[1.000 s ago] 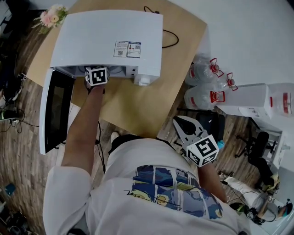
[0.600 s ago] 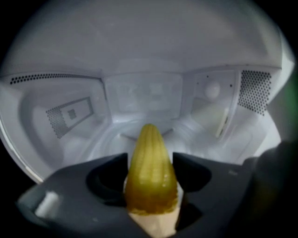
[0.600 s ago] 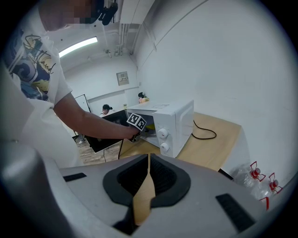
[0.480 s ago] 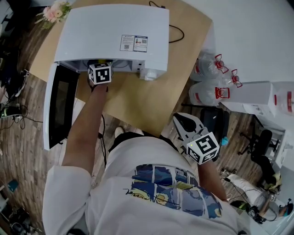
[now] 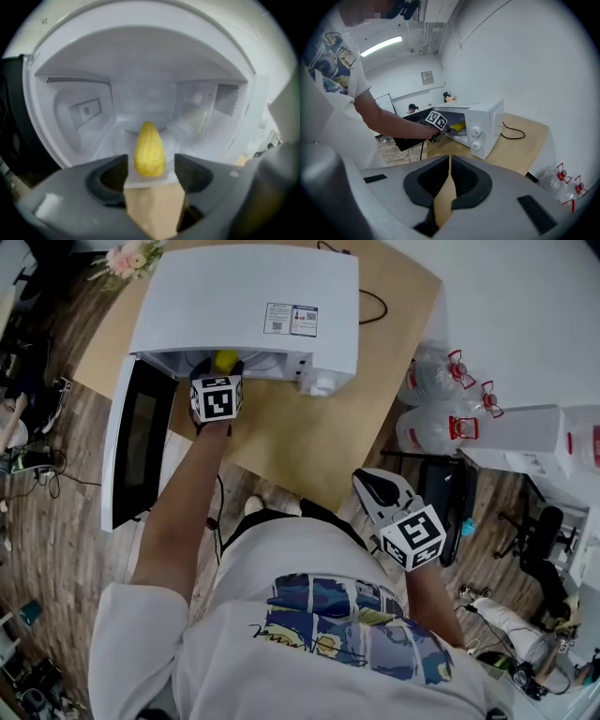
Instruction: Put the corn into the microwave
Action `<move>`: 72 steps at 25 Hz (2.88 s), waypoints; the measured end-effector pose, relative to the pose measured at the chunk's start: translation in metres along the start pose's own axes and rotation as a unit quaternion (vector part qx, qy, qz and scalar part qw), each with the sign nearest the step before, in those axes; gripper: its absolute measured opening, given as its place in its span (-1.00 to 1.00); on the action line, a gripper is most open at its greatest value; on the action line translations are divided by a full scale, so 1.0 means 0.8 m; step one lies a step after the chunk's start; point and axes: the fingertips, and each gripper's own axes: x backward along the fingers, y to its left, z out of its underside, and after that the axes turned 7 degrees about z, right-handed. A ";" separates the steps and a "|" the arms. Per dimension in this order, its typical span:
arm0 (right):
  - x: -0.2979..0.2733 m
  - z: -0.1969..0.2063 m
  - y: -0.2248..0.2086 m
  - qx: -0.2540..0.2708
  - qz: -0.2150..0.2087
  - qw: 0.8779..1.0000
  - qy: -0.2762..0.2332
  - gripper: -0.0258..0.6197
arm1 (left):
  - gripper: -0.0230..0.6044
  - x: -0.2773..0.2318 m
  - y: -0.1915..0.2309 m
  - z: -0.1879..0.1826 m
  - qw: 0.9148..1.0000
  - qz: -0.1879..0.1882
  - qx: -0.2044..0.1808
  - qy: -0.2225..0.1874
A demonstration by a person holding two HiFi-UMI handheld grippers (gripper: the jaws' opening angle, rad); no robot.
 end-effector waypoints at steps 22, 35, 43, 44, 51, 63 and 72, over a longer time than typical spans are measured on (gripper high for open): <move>-0.017 0.016 0.099 0.040 -0.018 0.999 0.003 -0.84 | 0.01 0.176 -0.055 0.067 0.994 0.103 0.028 -0.019; -0.016 0.010 0.174 0.070 -0.012 0.997 -0.003 -0.84 | -0.42 0.316 -0.081 0.110 0.979 0.202 0.012 -0.028; -0.006 -0.003 0.212 0.074 0.000 0.997 -0.025 -0.85 | -0.88 0.381 -0.114 0.132 0.957 0.286 -0.033 -0.027; -0.006 -0.004 0.216 0.074 0.001 0.997 -0.026 -0.85 | -0.89 0.384 -0.115 0.132 0.955 0.292 -0.034 -0.028; -0.003 0.005 0.237 0.082 0.004 0.997 -0.016 -0.86 | -0.90 0.402 -0.125 0.130 0.944 0.327 -0.038 -0.027; 0.002 0.007 0.253 0.089 0.009 0.996 -0.020 -0.88 | -0.90 0.417 -0.130 0.130 0.940 0.335 -0.055 -0.037; -0.004 0.003 0.257 0.100 0.004 0.995 -0.021 -0.89 | -0.90 0.414 -0.125 0.130 0.942 0.330 -0.054 -0.036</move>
